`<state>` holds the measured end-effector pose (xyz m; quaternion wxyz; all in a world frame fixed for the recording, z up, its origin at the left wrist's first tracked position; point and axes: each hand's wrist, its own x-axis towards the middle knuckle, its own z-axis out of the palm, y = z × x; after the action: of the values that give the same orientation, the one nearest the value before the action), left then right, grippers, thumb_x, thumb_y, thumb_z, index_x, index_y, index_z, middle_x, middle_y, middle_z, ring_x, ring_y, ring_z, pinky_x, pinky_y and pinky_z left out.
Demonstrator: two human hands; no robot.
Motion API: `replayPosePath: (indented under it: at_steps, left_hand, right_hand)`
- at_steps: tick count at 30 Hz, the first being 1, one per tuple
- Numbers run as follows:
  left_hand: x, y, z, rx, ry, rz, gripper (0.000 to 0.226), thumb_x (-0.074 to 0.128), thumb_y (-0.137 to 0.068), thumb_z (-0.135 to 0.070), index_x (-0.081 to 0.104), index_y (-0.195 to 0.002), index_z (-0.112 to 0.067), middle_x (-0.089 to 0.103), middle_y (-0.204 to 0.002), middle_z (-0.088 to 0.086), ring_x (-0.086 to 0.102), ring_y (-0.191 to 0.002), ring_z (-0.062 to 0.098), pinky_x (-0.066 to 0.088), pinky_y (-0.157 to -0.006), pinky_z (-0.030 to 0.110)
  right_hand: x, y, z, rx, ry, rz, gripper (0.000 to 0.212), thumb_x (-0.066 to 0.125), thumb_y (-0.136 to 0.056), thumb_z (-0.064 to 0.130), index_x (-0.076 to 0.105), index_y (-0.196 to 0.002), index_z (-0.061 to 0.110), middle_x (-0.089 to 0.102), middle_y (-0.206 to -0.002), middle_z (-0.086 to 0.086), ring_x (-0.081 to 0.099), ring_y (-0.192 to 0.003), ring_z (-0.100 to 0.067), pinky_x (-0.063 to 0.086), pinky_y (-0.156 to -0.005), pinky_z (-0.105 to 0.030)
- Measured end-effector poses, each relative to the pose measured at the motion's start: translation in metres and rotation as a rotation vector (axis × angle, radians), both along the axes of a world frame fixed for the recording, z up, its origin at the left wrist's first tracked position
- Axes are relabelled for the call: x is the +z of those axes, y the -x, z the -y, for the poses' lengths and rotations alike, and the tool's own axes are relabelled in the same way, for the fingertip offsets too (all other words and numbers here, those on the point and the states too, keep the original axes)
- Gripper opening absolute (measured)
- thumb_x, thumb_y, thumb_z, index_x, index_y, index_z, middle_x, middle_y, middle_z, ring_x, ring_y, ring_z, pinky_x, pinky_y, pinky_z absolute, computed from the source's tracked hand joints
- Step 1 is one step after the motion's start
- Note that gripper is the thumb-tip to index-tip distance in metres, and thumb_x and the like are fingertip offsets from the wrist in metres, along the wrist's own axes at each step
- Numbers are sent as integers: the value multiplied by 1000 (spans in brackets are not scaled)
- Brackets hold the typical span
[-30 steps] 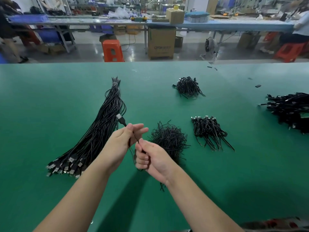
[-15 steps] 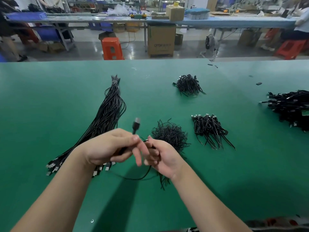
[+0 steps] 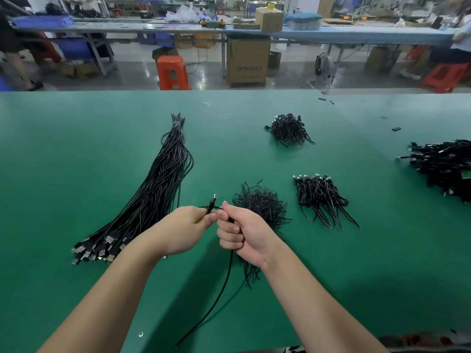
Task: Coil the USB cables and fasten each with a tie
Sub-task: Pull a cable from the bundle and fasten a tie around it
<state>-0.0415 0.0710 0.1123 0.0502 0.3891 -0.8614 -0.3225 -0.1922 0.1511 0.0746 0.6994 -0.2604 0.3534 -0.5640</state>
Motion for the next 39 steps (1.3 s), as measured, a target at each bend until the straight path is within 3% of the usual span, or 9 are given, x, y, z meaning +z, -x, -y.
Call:
replayPosePath:
  at_steps: [4,6,9,13,17,21,28,32,39]
  left_hand:
    - [-15,-2,4,35,-143,-357,26,44,-105,-33,63,-121,-40,67,-105,-27,62,-94,-12,43,-82,5]
    - [-18,2,5,136,-321,-660,34,42,-101,-39,63,-126,-27,69,-124,-9,63,-118,5,46,-102,23]
    - [-8,10,12,353,-652,-1154,47,30,-106,-35,61,-118,-2,71,-116,15,68,-113,26,55,-96,34]
    - [13,8,17,503,-982,-1456,42,32,-108,-32,63,-103,-5,67,-76,1,69,-69,14,55,-59,24]
    - [24,5,9,313,-1029,-1309,44,42,-102,-32,75,-81,-13,52,-67,-6,31,-43,3,27,-40,17]
    - [24,-14,6,-150,-762,-654,41,47,-98,-31,76,-95,-1,73,-81,13,29,-41,7,19,-42,21]
    - [28,-16,0,-222,-335,139,35,41,-107,-37,70,-116,-19,71,-66,2,51,-57,19,44,-66,30]
    - [18,-6,2,-55,-196,77,33,42,-105,-41,66,-118,-22,76,-84,-7,69,-76,4,46,-61,12]
    - [3,-3,7,-33,-332,-318,23,45,-102,-40,67,-108,-37,73,-117,-4,67,-106,-1,50,-97,20]
  right_hand:
    - [-2,-4,-5,16,19,18,38,43,-106,34,53,-72,21,26,-55,8,17,-44,-7,19,-41,-19]
    - [-5,-7,-7,29,29,41,36,45,-105,35,52,-73,20,26,-55,7,17,-45,-7,18,-41,-20]
    - [-11,-14,-9,41,9,24,37,45,-106,34,53,-72,20,25,-56,7,17,-46,-8,19,-41,-18]
    - [-19,-20,-8,29,-43,80,37,47,-104,35,53,-71,20,24,-57,7,16,-47,-8,16,-43,-21]
    - [-21,-18,-6,44,-67,193,35,49,-101,36,54,-69,21,25,-54,9,19,-44,-6,16,-41,-20]
    - [-12,-4,-5,24,-82,142,37,49,-97,36,58,-65,22,28,-50,11,20,-39,-4,19,-38,-17]
    - [10,11,-2,-9,-58,-77,35,45,-106,31,53,-75,18,28,-52,10,18,-42,-5,15,-41,-19]
    - [18,8,-3,-20,10,-161,36,44,-107,32,52,-75,18,27,-54,8,17,-44,-6,14,-41,-20]
    - [25,5,-6,-31,80,-265,38,44,-107,34,55,-72,21,30,-54,8,19,-45,-7,20,-40,-17]
